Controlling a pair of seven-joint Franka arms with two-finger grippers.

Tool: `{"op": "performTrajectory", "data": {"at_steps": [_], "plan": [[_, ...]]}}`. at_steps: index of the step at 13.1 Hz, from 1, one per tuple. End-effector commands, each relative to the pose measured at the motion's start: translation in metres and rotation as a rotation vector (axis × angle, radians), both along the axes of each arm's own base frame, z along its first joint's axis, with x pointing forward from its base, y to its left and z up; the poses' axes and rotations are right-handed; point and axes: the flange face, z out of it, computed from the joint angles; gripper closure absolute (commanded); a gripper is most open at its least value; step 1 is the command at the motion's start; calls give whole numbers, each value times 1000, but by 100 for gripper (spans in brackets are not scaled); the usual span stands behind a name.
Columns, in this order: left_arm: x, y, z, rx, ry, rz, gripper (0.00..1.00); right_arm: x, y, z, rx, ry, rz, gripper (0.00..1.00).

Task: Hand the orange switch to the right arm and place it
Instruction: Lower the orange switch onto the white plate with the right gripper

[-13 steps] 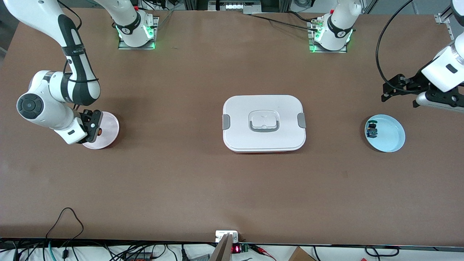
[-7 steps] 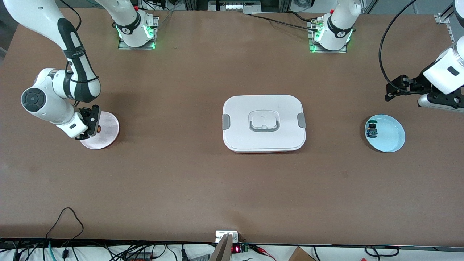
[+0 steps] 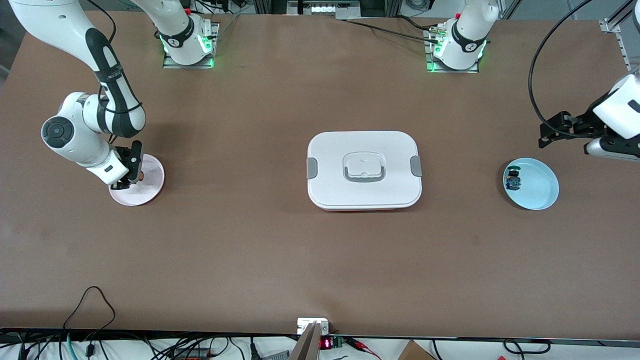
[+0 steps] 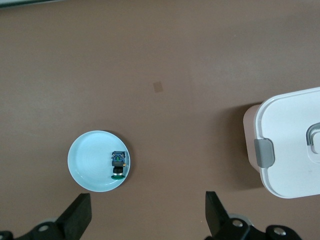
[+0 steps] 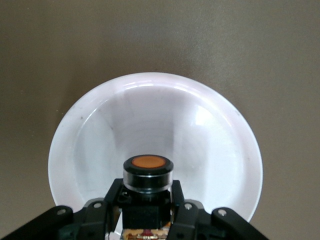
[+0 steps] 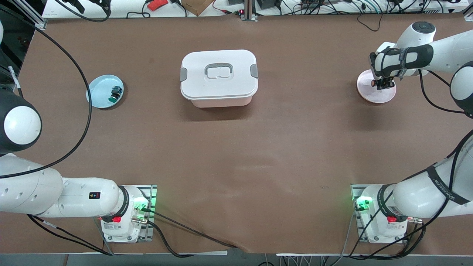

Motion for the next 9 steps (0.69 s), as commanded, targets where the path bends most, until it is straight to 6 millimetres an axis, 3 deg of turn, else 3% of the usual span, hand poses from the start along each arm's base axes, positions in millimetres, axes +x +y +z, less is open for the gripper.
{"op": "performTrajectory", "data": {"at_steps": [1,5,6,7,8,9], "plan": [[7,5,7,24,-10,17,0,-5,-1,-7,-3,-31,75,100],[11,3,-3,28,8,8,0,-7,3,-22,-9,-54,121,99],[12,3,-5,22,12,11,0,-8,3,-22,-8,-54,120,93],[12,5,-5,17,12,13,0,-7,3,-21,-7,-58,116,34],[12,9,-4,14,10,20,0,-6,3,-19,-7,-61,113,0],[11,9,-5,14,12,19,0,-5,3,-14,-6,-66,111,0]]}}
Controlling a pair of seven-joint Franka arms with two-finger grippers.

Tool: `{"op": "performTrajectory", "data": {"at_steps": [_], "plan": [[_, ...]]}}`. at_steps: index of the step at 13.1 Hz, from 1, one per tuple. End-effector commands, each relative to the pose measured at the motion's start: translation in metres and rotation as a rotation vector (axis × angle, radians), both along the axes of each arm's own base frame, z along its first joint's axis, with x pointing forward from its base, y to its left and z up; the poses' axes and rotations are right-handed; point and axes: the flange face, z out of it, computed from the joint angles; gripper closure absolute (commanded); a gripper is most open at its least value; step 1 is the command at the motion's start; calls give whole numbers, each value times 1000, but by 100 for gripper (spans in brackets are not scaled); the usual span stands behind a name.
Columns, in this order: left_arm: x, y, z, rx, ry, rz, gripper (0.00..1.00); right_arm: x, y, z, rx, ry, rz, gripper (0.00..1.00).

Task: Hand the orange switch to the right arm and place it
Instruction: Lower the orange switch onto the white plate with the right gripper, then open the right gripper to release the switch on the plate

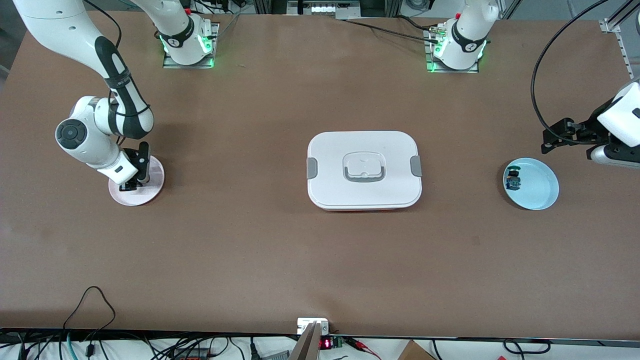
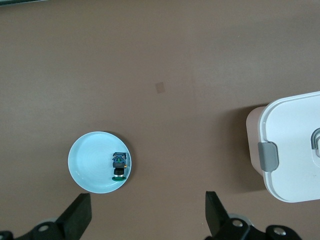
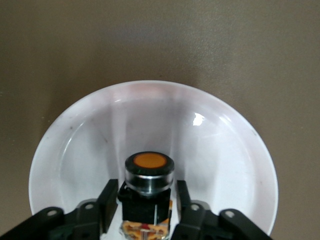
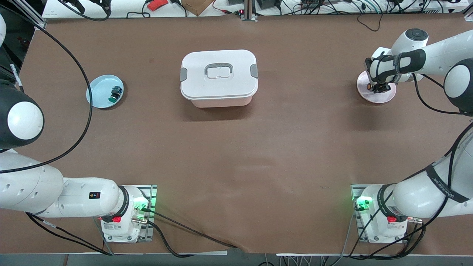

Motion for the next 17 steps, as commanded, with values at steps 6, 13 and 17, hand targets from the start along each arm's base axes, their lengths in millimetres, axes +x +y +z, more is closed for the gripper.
{"op": "performTrajectory", "data": {"at_steps": [6,13,17], "plan": [[4,6,6,16,-5,7,0,23,32,87,44,-103,82,0],[2,13,7,15,2,19,0,57,34,170,214,-131,-301,0],[1,7,10,13,-3,10,0,61,40,199,225,-7,-709,0]]}}
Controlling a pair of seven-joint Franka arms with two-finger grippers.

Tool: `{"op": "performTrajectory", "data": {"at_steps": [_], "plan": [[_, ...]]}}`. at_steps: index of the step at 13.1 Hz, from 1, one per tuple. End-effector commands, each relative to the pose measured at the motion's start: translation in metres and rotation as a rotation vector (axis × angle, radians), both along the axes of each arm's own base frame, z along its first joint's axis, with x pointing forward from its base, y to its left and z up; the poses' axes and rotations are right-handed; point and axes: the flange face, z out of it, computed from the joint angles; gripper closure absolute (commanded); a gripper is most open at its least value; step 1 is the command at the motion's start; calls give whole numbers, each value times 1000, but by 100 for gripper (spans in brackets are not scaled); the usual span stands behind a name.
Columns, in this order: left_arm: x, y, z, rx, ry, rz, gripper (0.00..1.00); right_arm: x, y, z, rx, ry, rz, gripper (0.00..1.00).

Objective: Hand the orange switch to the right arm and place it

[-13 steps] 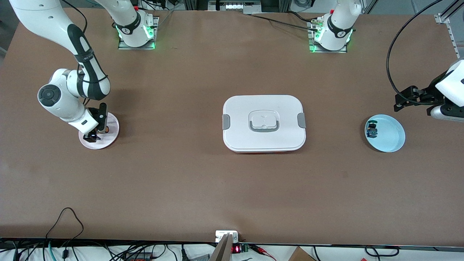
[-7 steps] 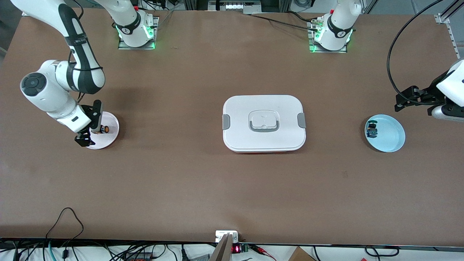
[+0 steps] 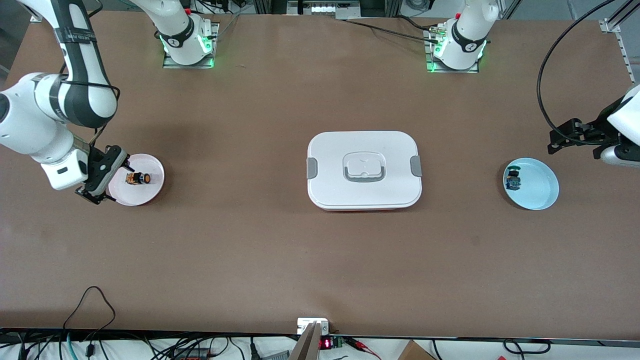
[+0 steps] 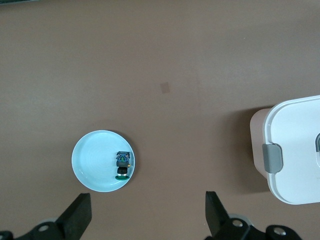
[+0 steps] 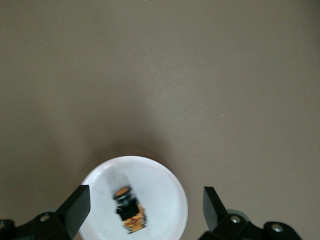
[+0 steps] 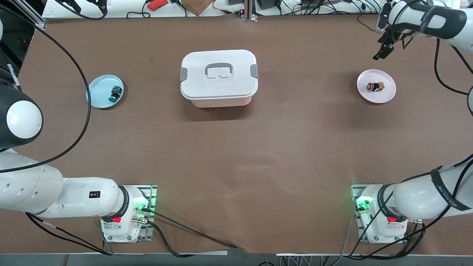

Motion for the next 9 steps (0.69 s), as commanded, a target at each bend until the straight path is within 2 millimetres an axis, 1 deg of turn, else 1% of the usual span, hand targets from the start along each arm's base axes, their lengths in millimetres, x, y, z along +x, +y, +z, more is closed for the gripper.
{"op": "performTrajectory", "data": {"at_steps": [1,3,4,5,7,8,9], "plan": [[1,-3,8,10,0,-4,0,4,5,24,37,90,-209,0],[0,3,7,7,8,5,0,4,10,44,45,165,-382,0],[0,6,7,7,6,9,0,4,18,59,67,212,-489,0],[0,6,7,7,6,9,0,3,33,75,113,259,-579,0],[0,3,7,7,8,5,0,-2,62,110,113,338,-676,0],[0,3,7,5,6,6,0,-5,73,125,98,367,-730,0],[0,3,7,5,7,6,0,-6,80,139,81,387,-775,0]]}}
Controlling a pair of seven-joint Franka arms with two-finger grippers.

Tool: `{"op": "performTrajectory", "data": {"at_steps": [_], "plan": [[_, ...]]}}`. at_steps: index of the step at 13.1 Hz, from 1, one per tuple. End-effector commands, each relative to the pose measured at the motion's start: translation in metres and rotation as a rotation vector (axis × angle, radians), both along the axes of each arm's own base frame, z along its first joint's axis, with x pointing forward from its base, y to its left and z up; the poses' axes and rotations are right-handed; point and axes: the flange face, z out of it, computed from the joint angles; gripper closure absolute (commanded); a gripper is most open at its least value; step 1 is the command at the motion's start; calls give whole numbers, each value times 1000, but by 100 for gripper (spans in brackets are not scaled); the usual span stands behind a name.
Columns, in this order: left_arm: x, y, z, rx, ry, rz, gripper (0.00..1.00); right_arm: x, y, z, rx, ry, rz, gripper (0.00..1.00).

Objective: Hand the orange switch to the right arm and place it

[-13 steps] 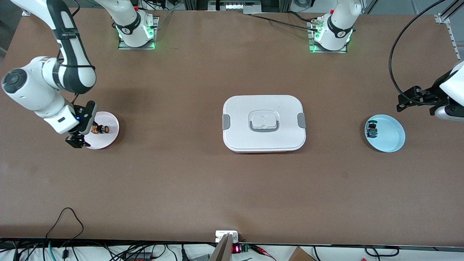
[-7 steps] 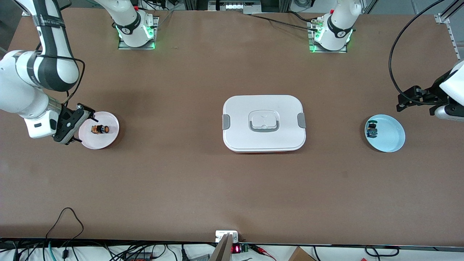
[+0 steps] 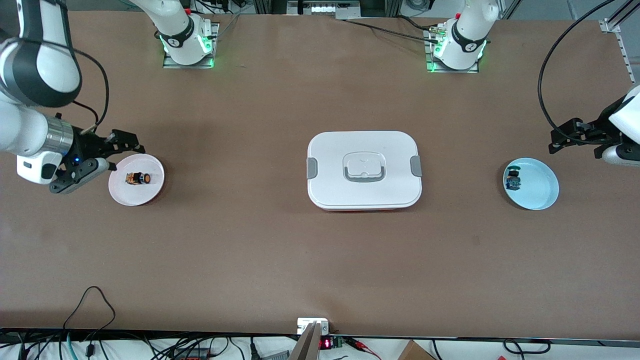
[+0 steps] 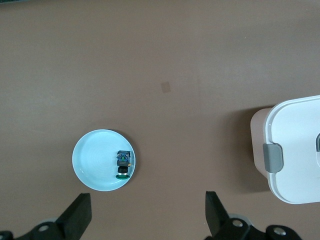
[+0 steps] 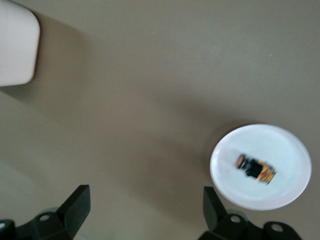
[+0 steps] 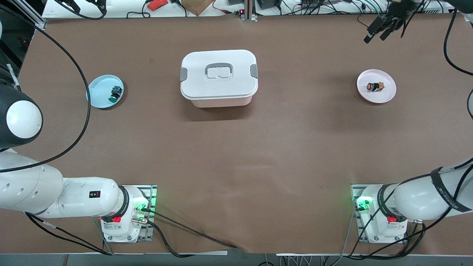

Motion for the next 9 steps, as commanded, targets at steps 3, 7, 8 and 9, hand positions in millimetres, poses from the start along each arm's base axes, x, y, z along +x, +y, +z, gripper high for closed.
{"op": "performTrajectory", "data": {"at_steps": [3,7,8,9], "plan": [[1,1,6,5,6,3,0,-10,22,61,-71,82,-78,0],[0,3,6,-16,7,12,0,-7,-1,70,-194,38,-60,0],[0,5,6,-16,7,15,0,-4,-9,71,-204,24,-109,0],[0,5,6,-17,7,15,0,-3,-22,71,-213,33,-198,0]]}}
